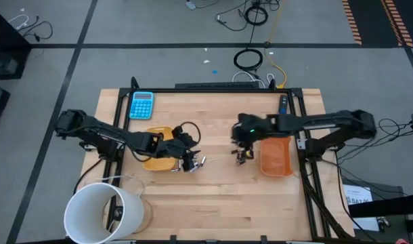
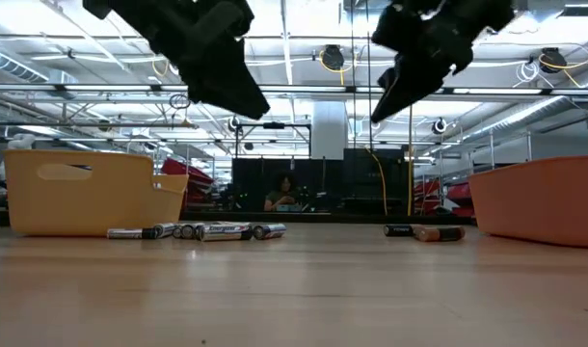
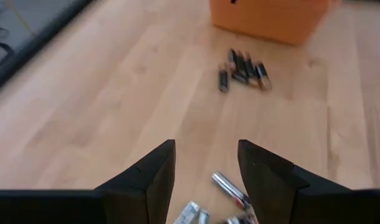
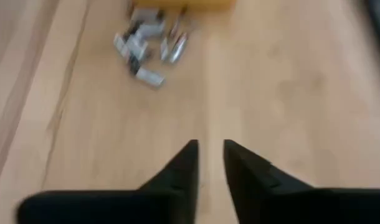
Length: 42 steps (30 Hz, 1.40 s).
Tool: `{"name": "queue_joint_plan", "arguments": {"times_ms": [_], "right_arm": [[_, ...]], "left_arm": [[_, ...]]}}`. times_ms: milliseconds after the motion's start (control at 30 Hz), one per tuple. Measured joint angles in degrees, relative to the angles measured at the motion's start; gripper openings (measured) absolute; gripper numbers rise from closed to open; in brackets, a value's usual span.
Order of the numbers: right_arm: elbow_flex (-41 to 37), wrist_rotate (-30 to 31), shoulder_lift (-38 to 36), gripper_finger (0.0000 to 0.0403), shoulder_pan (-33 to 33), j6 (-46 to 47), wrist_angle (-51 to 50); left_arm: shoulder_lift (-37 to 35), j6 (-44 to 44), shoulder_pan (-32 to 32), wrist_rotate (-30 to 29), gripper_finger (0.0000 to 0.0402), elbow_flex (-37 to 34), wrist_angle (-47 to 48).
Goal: Sort batteries
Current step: Put the black battery into the orange bin
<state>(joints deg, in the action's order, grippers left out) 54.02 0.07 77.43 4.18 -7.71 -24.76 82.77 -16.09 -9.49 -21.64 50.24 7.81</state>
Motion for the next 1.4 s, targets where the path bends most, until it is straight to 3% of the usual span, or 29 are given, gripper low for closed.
{"name": "queue_joint_plan", "arguments": {"times_ms": [167, 267, 733, 900, 1200, 1400], "right_arm": [[5.2, 0.2, 7.8, 0.0172, -2.1, 0.4, -8.3], [5.7, 3.3, 11.7, 0.0194, -3.5, -0.1, -9.5], [5.9, 4.3, 21.4, 0.0111, -4.3, -3.5, -9.8], [6.4, 4.2, 23.6, 0.0108, -4.3, -3.6, -8.8], [6.4, 4.8, 25.9, 0.0146, -4.3, -4.9, -8.6], [6.6, 4.8, 29.0, 0.0119, -4.0, -7.1, -8.4]], "left_arm": [[2.9, -0.2, -0.6, 3.5, 0.0184, 0.0, 0.4], [4.3, -0.2, -1.5, 4.4, 0.0184, 0.0, 0.6], [5.4, 4.6, -9.0, -12.9, 0.0184, 0.0, -4.1], [5.7, 7.5, -9.3, -13.4, 0.0184, -0.5, -6.5], [5.7, 9.1, -8.9, -14.0, 0.0184, -3.4, -9.0], [5.7, 9.0, -8.9, -15.7, 0.0184, -4.3, -9.1]]}}
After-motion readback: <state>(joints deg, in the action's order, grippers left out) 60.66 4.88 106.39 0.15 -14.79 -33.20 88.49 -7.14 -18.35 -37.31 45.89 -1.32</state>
